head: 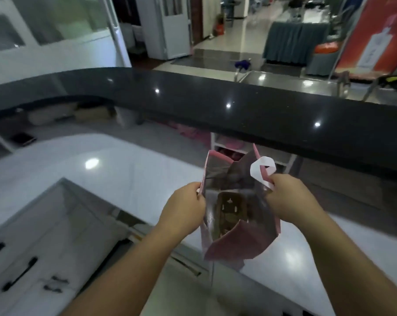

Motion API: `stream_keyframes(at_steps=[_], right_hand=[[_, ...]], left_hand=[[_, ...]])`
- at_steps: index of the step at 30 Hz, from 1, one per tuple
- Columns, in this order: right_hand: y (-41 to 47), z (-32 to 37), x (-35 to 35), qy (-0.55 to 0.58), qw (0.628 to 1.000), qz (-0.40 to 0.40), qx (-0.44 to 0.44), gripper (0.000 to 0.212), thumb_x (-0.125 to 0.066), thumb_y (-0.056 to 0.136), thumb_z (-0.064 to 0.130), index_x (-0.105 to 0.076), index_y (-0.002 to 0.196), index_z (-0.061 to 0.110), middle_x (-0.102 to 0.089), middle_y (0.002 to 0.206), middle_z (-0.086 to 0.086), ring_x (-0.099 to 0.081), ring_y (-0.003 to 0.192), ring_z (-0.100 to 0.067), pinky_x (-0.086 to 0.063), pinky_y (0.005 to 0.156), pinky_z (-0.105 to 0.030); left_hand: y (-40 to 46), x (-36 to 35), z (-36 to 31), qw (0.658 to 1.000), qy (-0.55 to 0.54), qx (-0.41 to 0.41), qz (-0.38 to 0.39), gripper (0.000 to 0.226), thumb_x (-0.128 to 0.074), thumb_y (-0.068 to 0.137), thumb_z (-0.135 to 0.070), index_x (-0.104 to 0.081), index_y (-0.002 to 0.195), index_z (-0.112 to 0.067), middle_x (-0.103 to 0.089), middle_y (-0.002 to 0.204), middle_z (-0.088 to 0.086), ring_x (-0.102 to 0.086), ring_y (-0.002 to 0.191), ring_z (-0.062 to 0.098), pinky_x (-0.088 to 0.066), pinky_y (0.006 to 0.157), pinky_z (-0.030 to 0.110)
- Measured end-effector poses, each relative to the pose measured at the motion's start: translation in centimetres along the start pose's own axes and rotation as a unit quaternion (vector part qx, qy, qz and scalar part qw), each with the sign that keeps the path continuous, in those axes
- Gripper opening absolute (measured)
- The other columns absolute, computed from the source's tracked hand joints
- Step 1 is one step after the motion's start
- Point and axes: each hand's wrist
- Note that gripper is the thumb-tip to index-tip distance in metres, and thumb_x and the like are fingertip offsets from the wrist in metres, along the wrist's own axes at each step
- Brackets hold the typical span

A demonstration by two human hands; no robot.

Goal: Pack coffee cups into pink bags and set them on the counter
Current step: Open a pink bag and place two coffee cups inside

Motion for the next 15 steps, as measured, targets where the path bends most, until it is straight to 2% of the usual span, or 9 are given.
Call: stream_keyframes(at_steps=[2, 4, 6, 8, 10, 15], right_hand=[[-1.3, 5.0, -2.4, -0.008, 0.999, 0.016, 0.036, 0.011, -0.060, 0.091, 0.015, -0.067, 0.100, 0.018, -0.062, 0.079, 0.002, -0.062, 0.065, -0.019, -0.052, 0.054, -0.031], [-2.7, 9.7, -5.0, -0.016, 0.997, 0.024, 0.075, 0.014, -0.059, 0.091, 0.014, -0.067, 0.102, 0.018, -0.061, 0.078, 0.002, -0.059, 0.064, -0.017, -0.046, 0.049, -0.028], [-3.8, 14.1, -7.4, -0.026, 0.992, 0.029, 0.119, 0.016, -0.058, 0.092, 0.015, -0.067, 0.104, 0.018, -0.059, 0.078, 0.003, -0.057, 0.063, -0.015, -0.038, 0.046, -0.025], [-4.9, 18.2, -9.5, -0.035, 0.986, 0.041, 0.159, 0.017, -0.057, 0.092, 0.016, -0.068, 0.105, 0.018, -0.057, 0.077, 0.002, -0.058, 0.064, -0.018, -0.041, 0.048, -0.027], [-5.8, 22.2, -11.3, -0.037, 0.979, 0.057, 0.192, 0.018, -0.056, 0.091, 0.015, -0.069, 0.103, 0.015, -0.061, 0.079, 0.000, -0.061, 0.066, -0.021, -0.048, 0.053, -0.030], [-7.0, 31.5, -16.0, -0.041, 0.956, 0.096, 0.275, 0.020, -0.059, 0.089, 0.020, -0.072, 0.104, 0.015, -0.068, 0.085, -0.004, -0.063, 0.069, -0.024, -0.053, 0.060, -0.032]], left_hand=[[-1.9, 3.2, 4.3, 0.999, -0.001, 0.023, -0.025, 0.023, -0.043, 0.099, -0.025, -0.063, 0.088, -0.028, -0.066, 0.077, -0.008, -0.061, 0.071, 0.015, -0.045, 0.057, 0.033], [-3.8, 6.2, 8.5, 0.998, -0.008, 0.049, -0.047, 0.022, -0.044, 0.099, -0.025, -0.065, 0.093, -0.026, -0.068, 0.083, -0.006, -0.064, 0.077, 0.017, -0.055, 0.067, 0.039], [-5.6, 8.8, 12.4, 0.994, -0.020, 0.076, -0.075, 0.022, -0.045, 0.100, -0.024, -0.066, 0.096, -0.025, -0.069, 0.086, -0.004, -0.065, 0.078, 0.019, -0.057, 0.071, 0.043], [-7.4, 11.2, 15.8, 0.989, -0.037, 0.103, -0.102, 0.023, -0.044, 0.102, -0.024, -0.066, 0.095, -0.028, -0.069, 0.085, -0.006, -0.065, 0.076, 0.016, -0.056, 0.065, 0.040], [-9.2, 13.5, 18.9, 0.982, -0.040, 0.132, -0.129, 0.025, -0.044, 0.104, -0.027, -0.064, 0.089, -0.032, -0.068, 0.079, -0.009, -0.064, 0.070, 0.010, -0.048, 0.055, 0.031], [-12.4, 18.4, 25.3, 0.960, -0.035, 0.204, -0.188, 0.023, -0.043, 0.105, -0.031, -0.065, 0.098, -0.035, -0.069, 0.079, -0.009, -0.065, 0.069, 0.010, -0.046, 0.054, 0.030]])
Point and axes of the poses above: each hand's wrist, its own y-axis towards the middle knuckle, its own x-axis out of the back of the hand, z = x × y
